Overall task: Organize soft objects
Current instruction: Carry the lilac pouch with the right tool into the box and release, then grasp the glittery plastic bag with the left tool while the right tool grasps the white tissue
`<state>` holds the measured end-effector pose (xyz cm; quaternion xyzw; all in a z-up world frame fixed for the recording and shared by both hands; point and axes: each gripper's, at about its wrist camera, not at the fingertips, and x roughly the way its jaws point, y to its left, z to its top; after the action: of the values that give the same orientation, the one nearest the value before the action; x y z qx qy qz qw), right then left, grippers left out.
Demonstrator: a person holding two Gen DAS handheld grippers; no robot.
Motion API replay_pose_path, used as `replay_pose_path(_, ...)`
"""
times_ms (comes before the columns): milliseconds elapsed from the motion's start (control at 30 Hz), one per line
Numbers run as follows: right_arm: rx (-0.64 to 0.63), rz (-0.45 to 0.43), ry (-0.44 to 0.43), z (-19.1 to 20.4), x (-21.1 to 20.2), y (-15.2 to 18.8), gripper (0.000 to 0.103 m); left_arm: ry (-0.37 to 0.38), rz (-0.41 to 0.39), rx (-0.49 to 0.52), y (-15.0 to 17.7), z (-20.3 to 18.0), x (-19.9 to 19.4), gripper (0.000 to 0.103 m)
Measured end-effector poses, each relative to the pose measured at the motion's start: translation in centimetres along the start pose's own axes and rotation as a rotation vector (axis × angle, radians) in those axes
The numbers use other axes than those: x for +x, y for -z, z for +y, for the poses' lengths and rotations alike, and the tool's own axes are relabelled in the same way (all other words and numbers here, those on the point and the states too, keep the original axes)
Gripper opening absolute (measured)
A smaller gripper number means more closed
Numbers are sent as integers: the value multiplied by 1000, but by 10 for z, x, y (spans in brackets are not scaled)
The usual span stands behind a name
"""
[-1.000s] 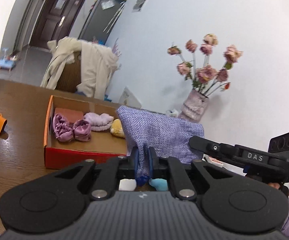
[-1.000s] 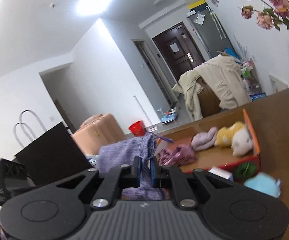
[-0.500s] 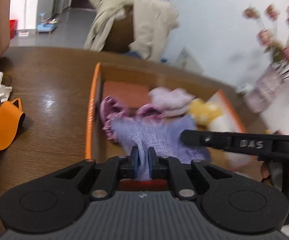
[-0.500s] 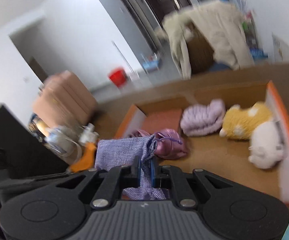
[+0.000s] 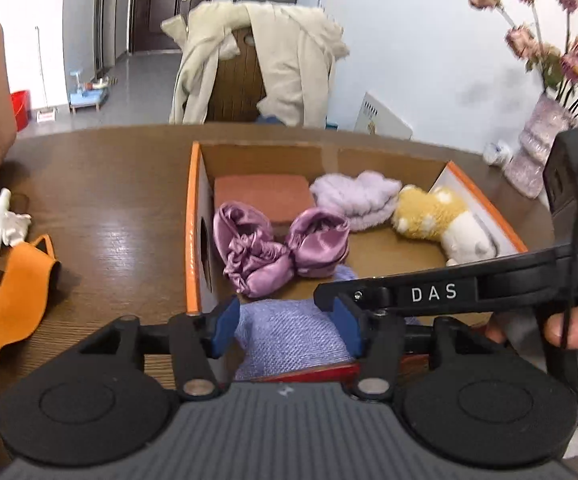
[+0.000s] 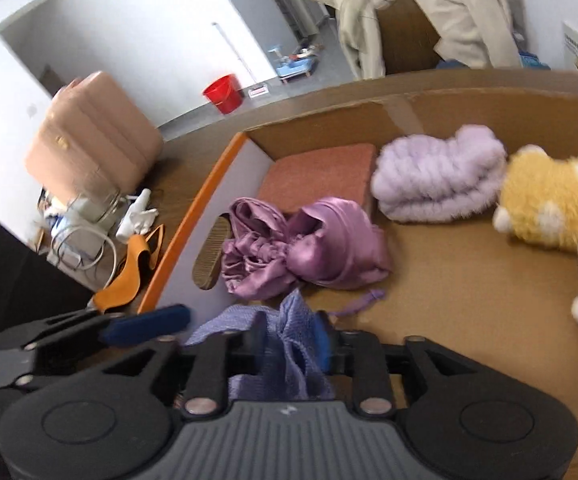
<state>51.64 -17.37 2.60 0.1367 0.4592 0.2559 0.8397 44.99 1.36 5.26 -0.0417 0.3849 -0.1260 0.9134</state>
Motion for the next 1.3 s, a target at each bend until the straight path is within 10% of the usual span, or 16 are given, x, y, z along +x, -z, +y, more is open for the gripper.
replay_pose_path(600, -262, -454, 221, 40, -252, 48, 69, -35, -274, 9, 13, -34, -168, 80)
replay_pose_path(1300, -419, -677, 268, 48, -295, 236, 87, -104, -472, 121, 170, -102, -231, 103)
